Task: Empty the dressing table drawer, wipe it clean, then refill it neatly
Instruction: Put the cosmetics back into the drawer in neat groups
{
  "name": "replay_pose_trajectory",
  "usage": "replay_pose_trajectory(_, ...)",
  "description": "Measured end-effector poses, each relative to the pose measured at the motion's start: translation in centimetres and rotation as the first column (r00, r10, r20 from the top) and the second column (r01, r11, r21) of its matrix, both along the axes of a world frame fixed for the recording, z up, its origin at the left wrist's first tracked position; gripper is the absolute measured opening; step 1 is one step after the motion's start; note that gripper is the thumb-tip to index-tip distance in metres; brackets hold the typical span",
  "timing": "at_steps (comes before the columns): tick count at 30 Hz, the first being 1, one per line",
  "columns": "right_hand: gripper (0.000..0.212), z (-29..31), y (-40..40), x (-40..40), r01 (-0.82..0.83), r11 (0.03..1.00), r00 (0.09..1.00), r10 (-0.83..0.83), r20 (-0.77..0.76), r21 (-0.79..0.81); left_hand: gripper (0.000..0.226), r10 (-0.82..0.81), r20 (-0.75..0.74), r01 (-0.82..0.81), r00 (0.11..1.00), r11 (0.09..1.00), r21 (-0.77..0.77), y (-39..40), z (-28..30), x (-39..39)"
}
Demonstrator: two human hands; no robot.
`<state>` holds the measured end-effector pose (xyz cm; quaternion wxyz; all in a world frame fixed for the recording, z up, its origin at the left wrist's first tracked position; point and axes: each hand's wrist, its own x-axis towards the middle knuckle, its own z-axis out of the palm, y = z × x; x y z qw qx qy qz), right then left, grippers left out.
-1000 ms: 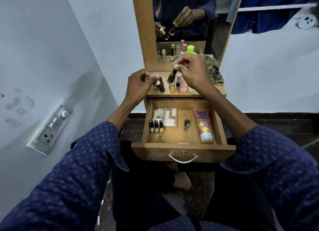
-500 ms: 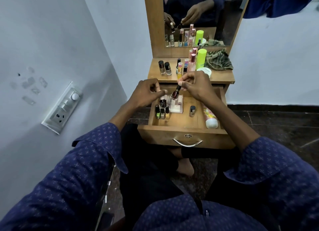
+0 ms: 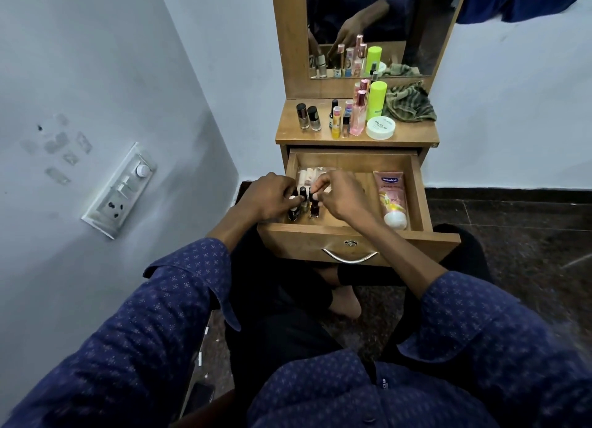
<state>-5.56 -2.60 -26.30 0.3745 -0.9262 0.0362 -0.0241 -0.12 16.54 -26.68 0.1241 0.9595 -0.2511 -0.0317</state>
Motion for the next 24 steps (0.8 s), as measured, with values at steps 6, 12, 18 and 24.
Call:
replay_pose_trajectory(6, 0.022, -1.3, 1.9, -0.2, -0.031, 0.999, 0.999, 0.031, -0.007, 0.008, 0.035, 0.003, 0.092, -0.011, 0.996, 0.996, 0.088, 0.0, -1.0, -0.1)
replay_pose_trajectory(12, 0.018, -2.5, 2.1, 0.2, -0.006, 0.999, 1.000, 0.007, -0.025, 0.032, 0.036, -0.091, 0.238, 0.017, 0.967, 0.955, 0.297, -0.4, -1.6, 0.2)
replay_pose_trajectory(18, 0.020, -3.2, 1.9, 0.2, 0.008, 0.995, 0.999, -0.003, -0.051, 0.100, 0.045, -0.102, 0.271, -0.006, 0.957, 0.928, 0.373, -0.5, -1.7, 0.3)
replay_pose_trajectory(24, 0.029, -3.9, 1.6, 0.4, 0.063, 0.987, 0.997, -0.056, -0.052, 0.146, 0.050, -0.083, 0.146, 0.049, 0.986, 0.974, 0.221, 0.3, -1.0, 0.0)
